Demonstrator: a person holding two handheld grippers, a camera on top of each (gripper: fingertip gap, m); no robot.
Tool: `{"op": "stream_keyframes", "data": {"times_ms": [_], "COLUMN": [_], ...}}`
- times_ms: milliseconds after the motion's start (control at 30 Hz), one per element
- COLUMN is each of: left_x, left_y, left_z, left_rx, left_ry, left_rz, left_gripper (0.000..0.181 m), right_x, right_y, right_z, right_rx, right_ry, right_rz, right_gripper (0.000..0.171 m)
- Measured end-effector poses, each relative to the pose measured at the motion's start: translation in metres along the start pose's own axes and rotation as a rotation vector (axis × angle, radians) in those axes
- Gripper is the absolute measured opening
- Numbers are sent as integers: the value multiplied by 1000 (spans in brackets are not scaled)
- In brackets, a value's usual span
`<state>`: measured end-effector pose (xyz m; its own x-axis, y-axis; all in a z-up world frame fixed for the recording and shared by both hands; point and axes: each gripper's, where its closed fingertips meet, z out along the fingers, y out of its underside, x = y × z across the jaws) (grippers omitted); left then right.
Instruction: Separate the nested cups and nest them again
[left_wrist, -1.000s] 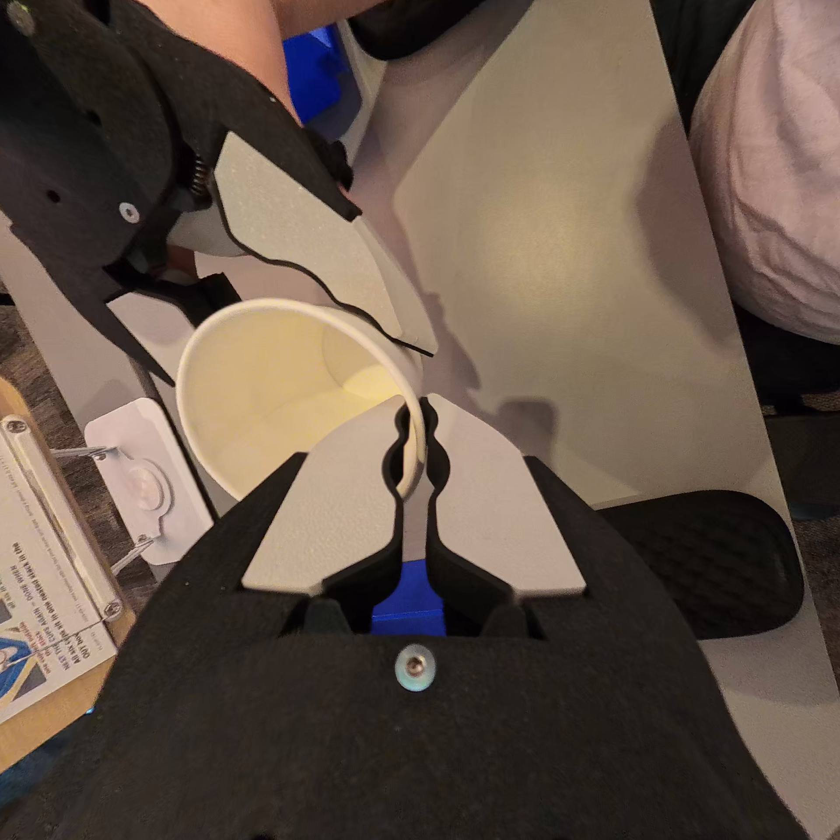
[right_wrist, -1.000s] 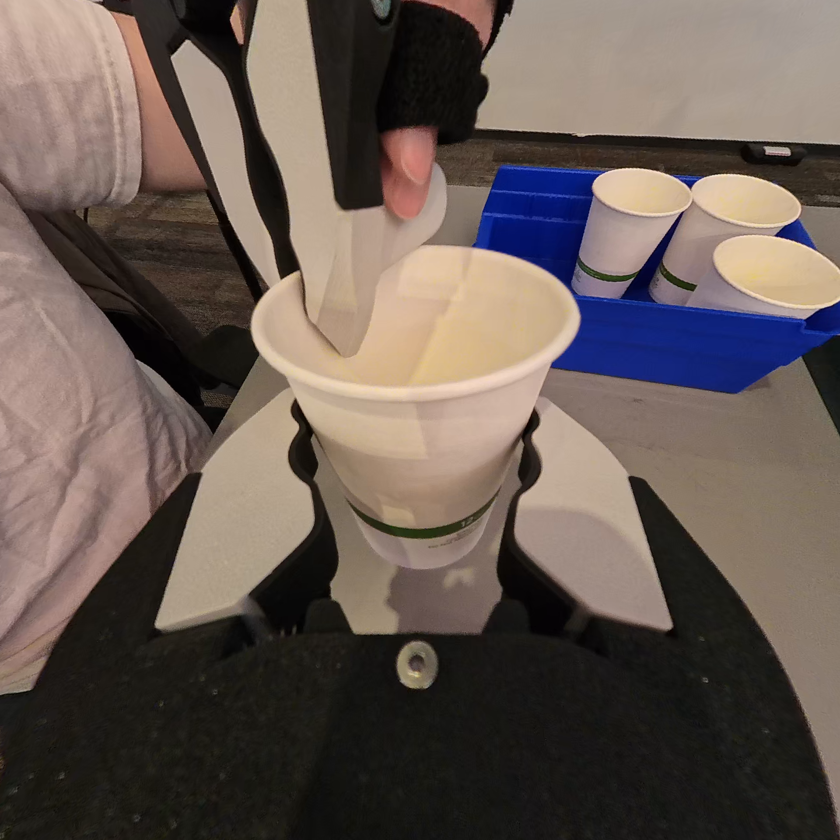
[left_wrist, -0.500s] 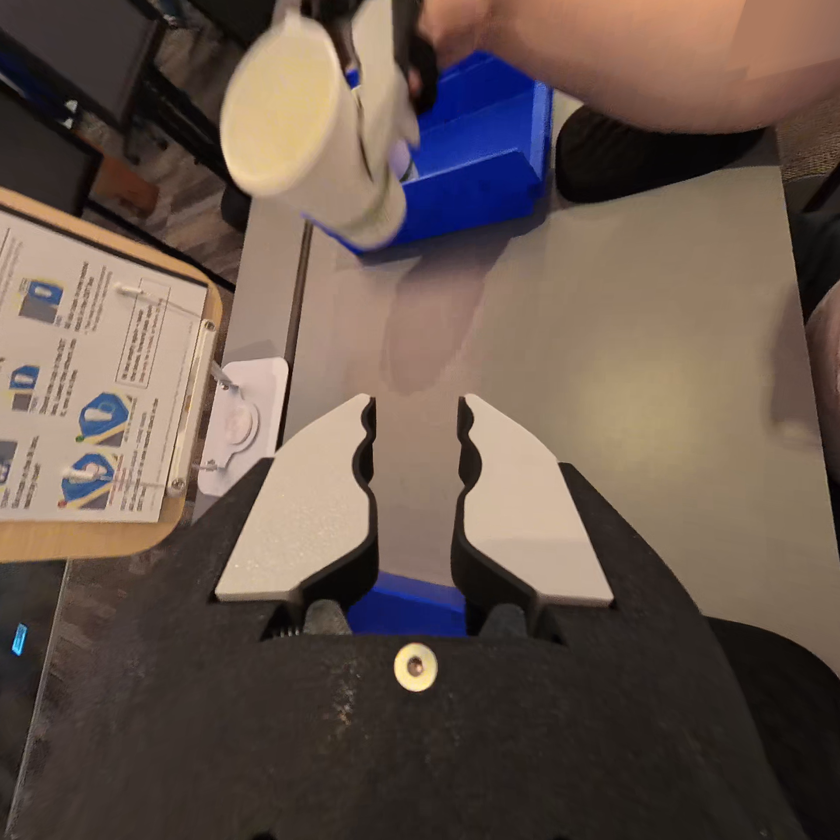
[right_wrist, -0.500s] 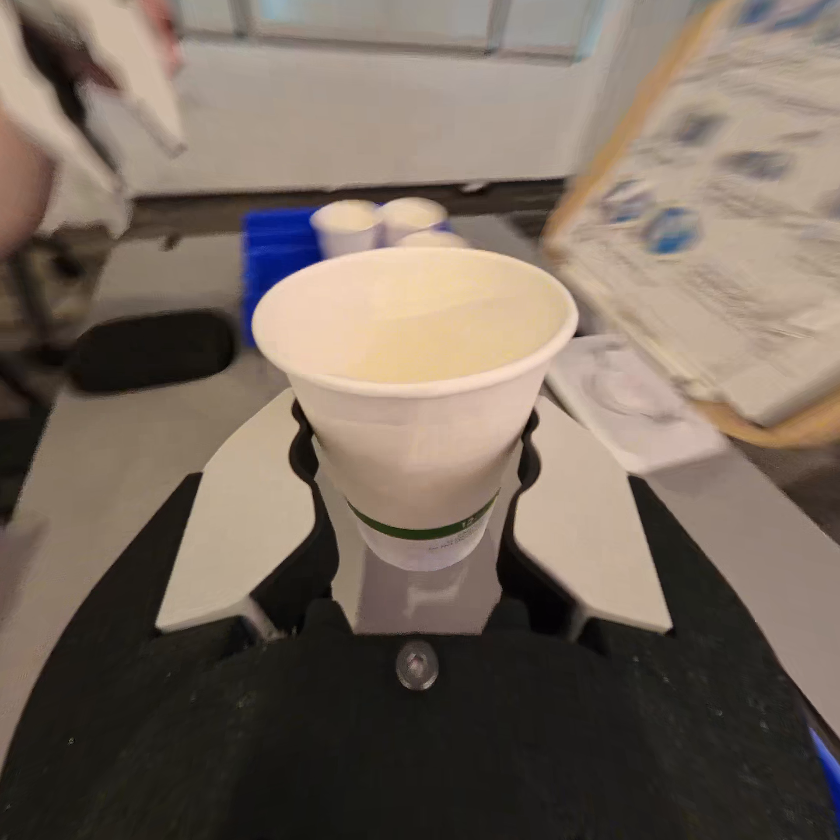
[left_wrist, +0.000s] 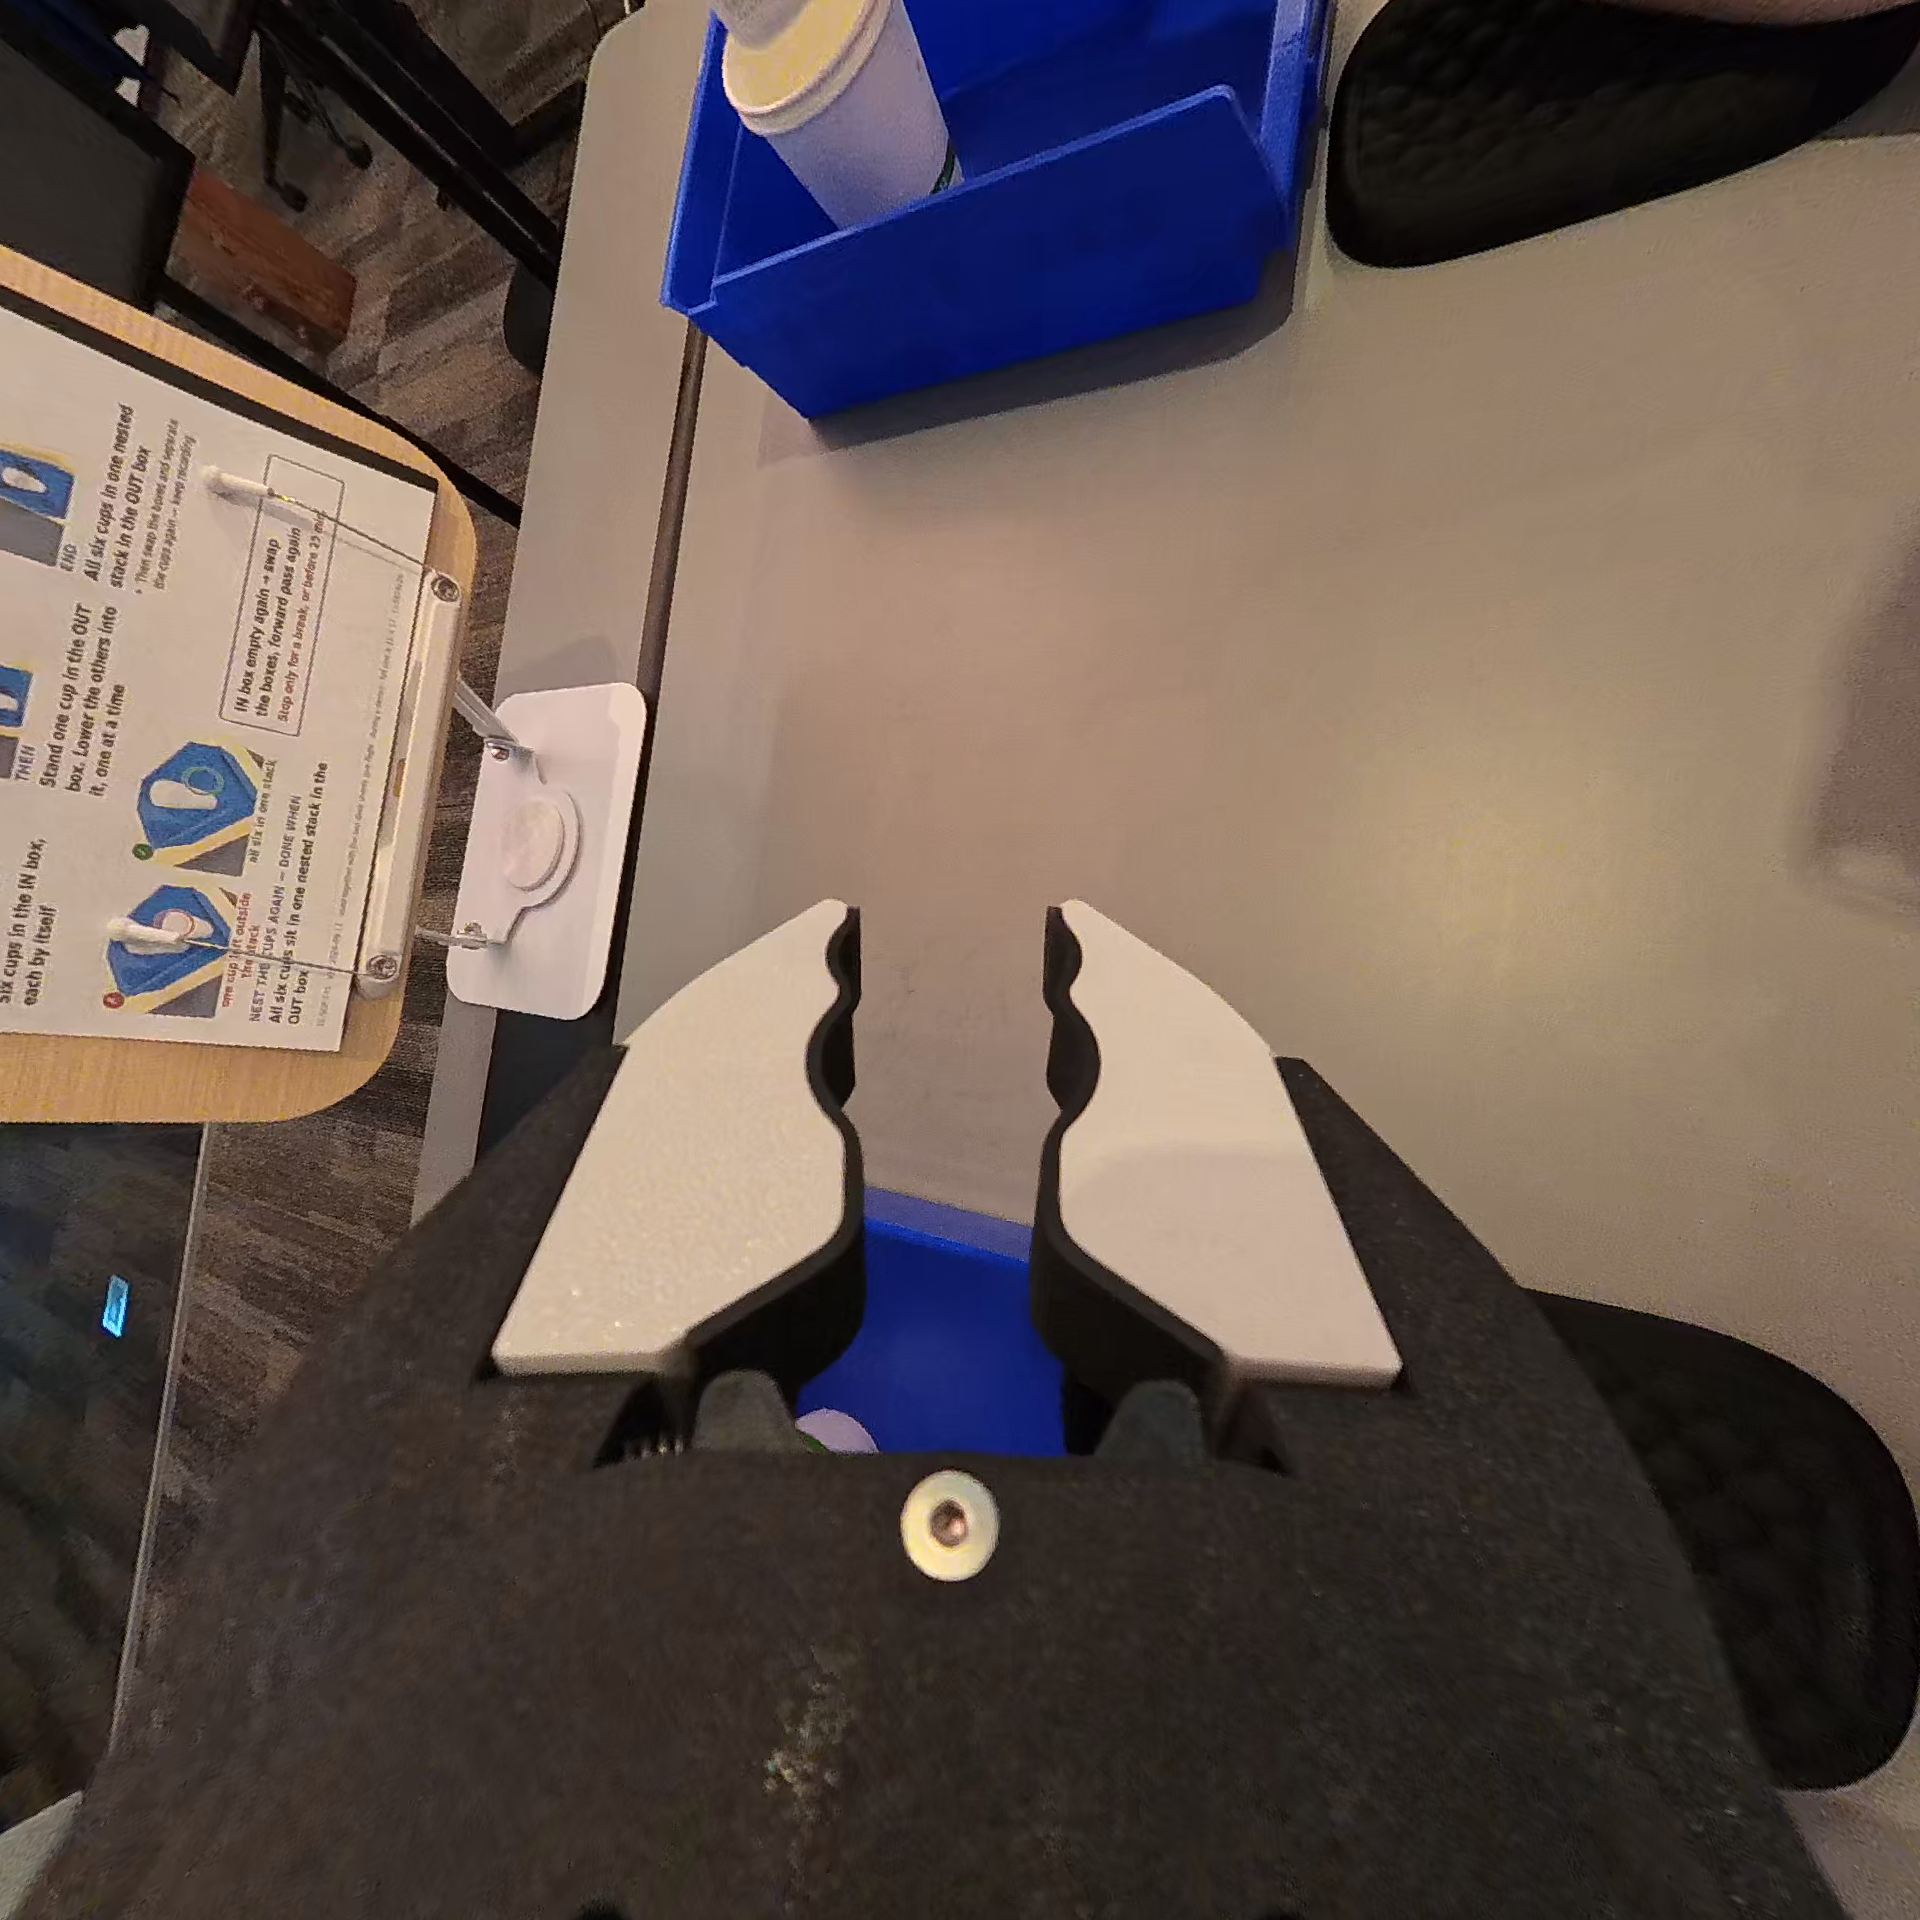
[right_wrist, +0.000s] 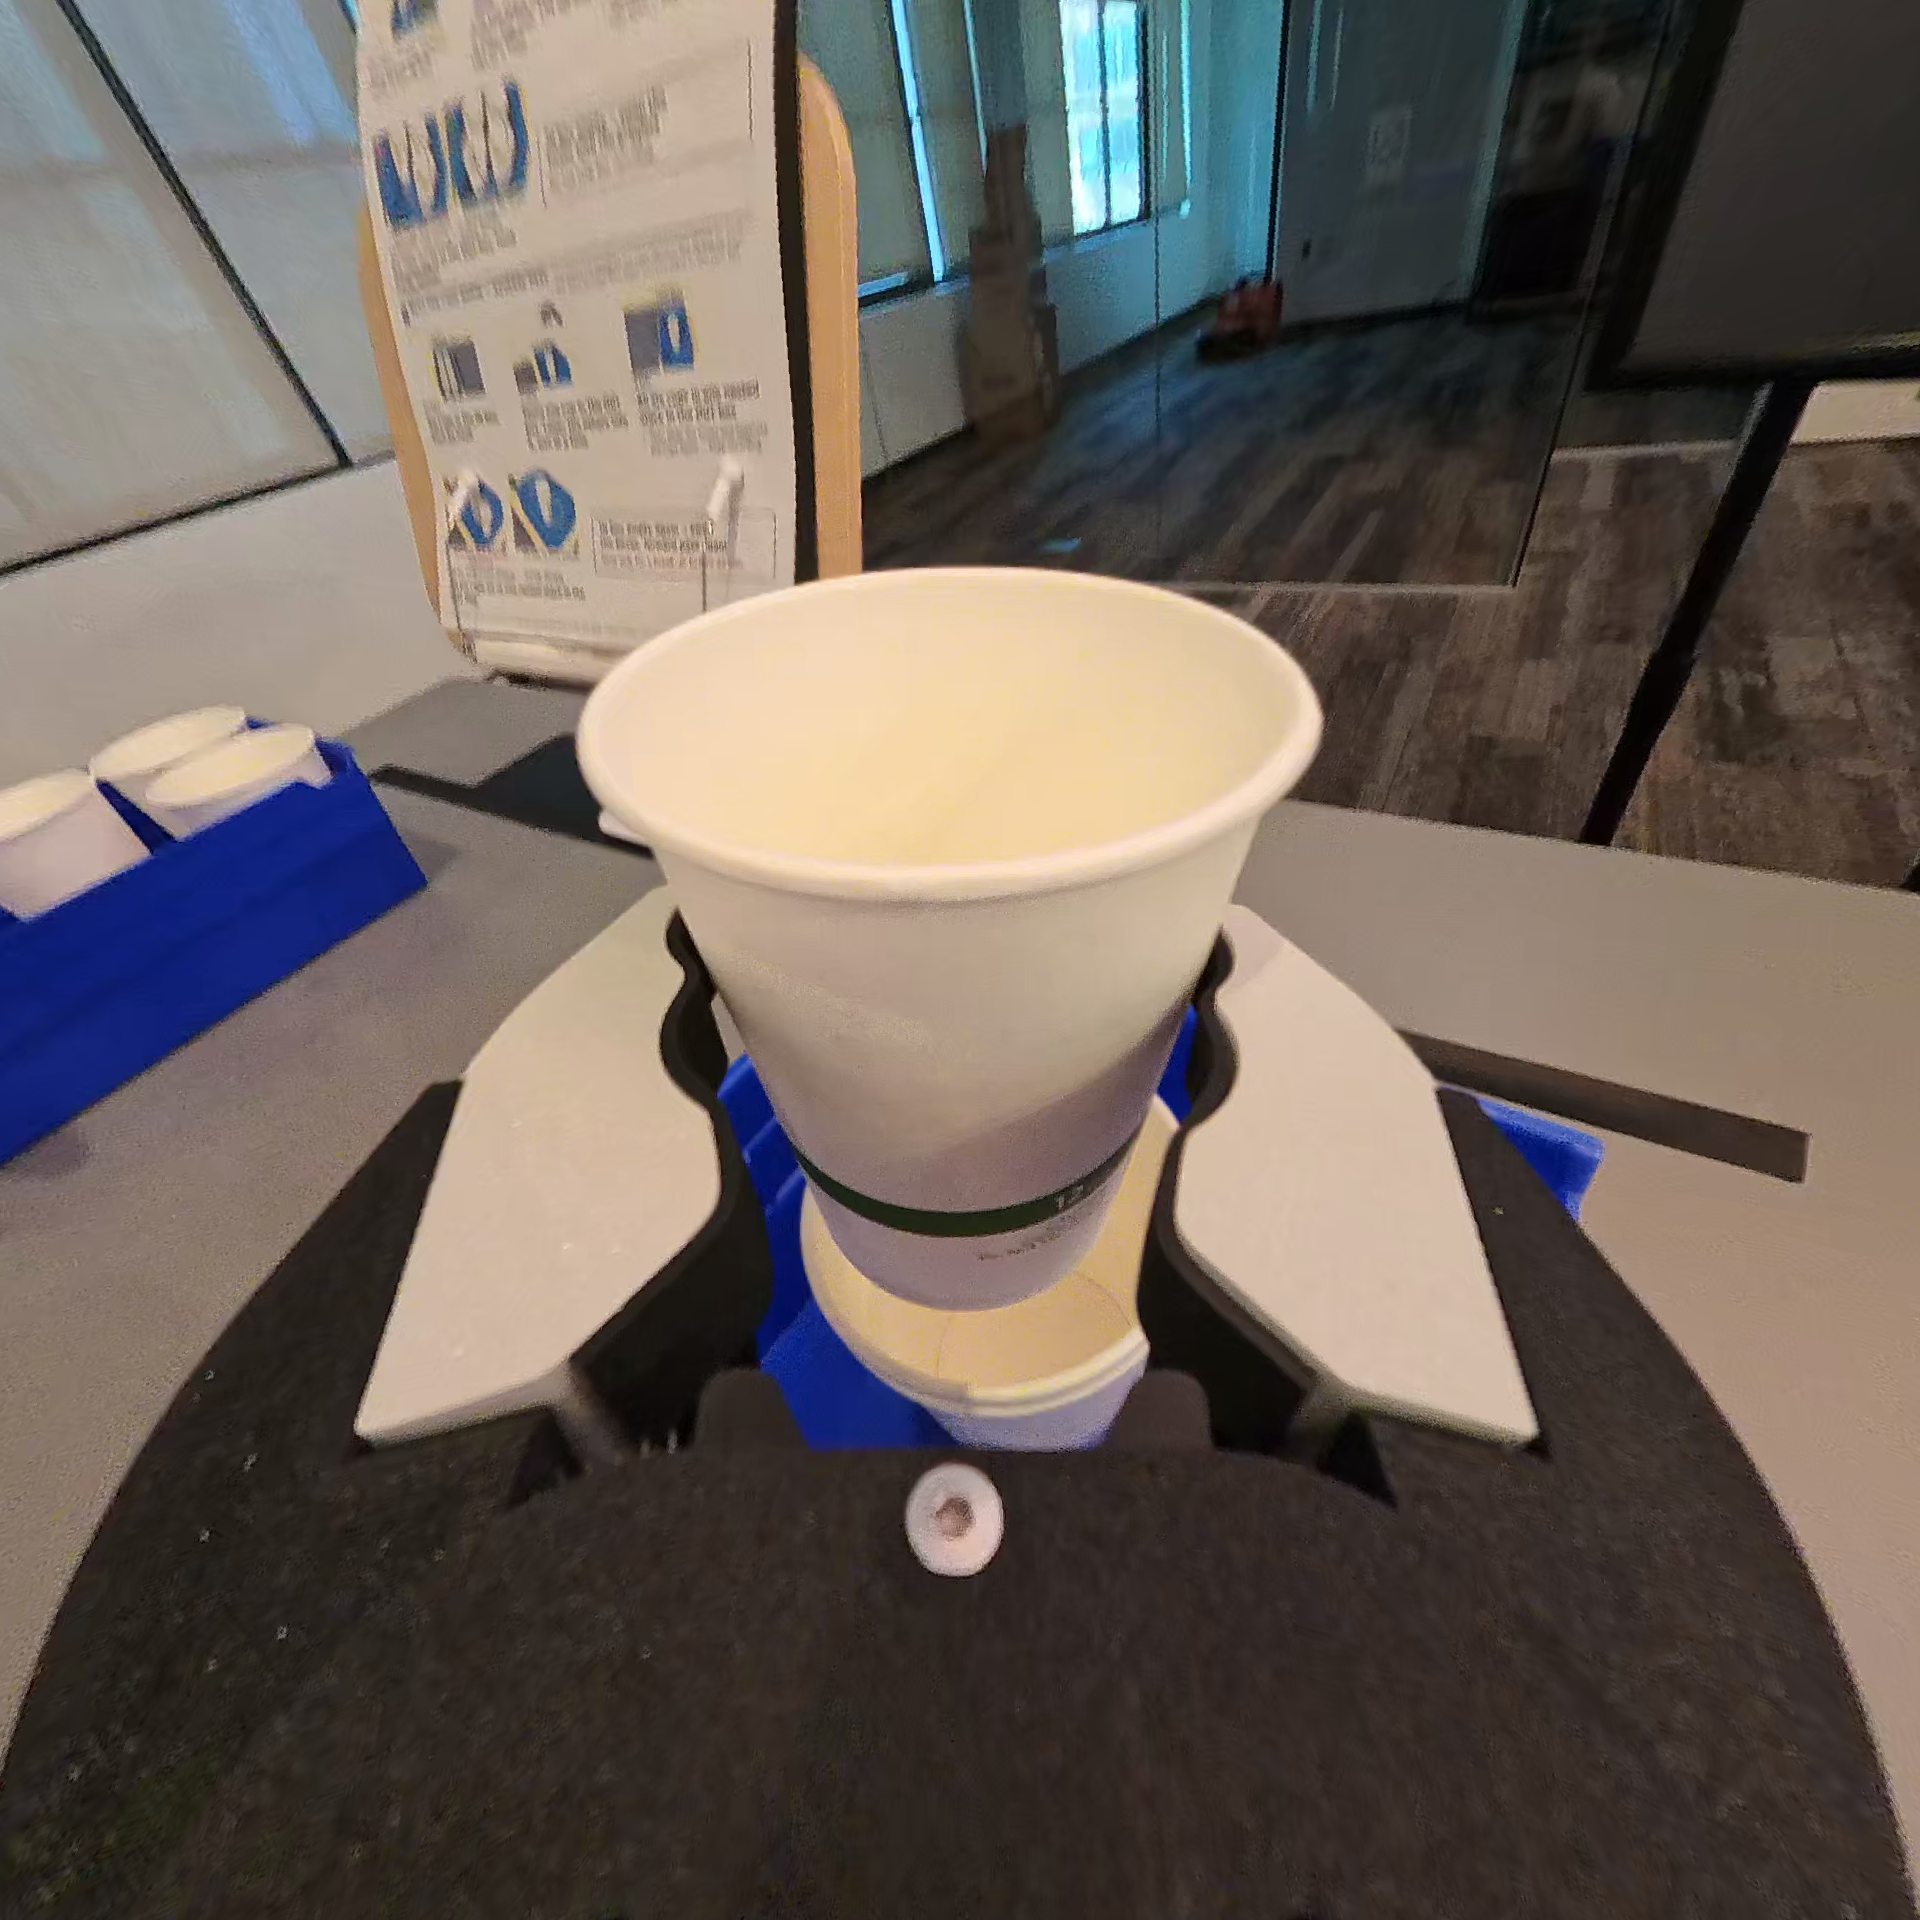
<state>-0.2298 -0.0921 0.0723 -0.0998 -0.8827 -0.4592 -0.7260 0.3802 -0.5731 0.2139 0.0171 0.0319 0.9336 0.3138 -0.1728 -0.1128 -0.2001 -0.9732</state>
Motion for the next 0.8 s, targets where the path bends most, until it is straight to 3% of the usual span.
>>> {"op": "stream_keyframes", "data": {"times_ms": [333,800], "left_x": [4,6], "left_y": [-1,0], "left_z": [6,9], "left_rx": [-19,-44], "left_ry": [18,30], "left_rz": [16,27], "left_gripper": [33,33], "right_x": [2,8], "right_y": [37,55], "right_z": [11,-3], "right_rx": [-191,-391], "right_ry": [3,82], "right_rz": [-55,-115], "right_gripper": [89,90]}}
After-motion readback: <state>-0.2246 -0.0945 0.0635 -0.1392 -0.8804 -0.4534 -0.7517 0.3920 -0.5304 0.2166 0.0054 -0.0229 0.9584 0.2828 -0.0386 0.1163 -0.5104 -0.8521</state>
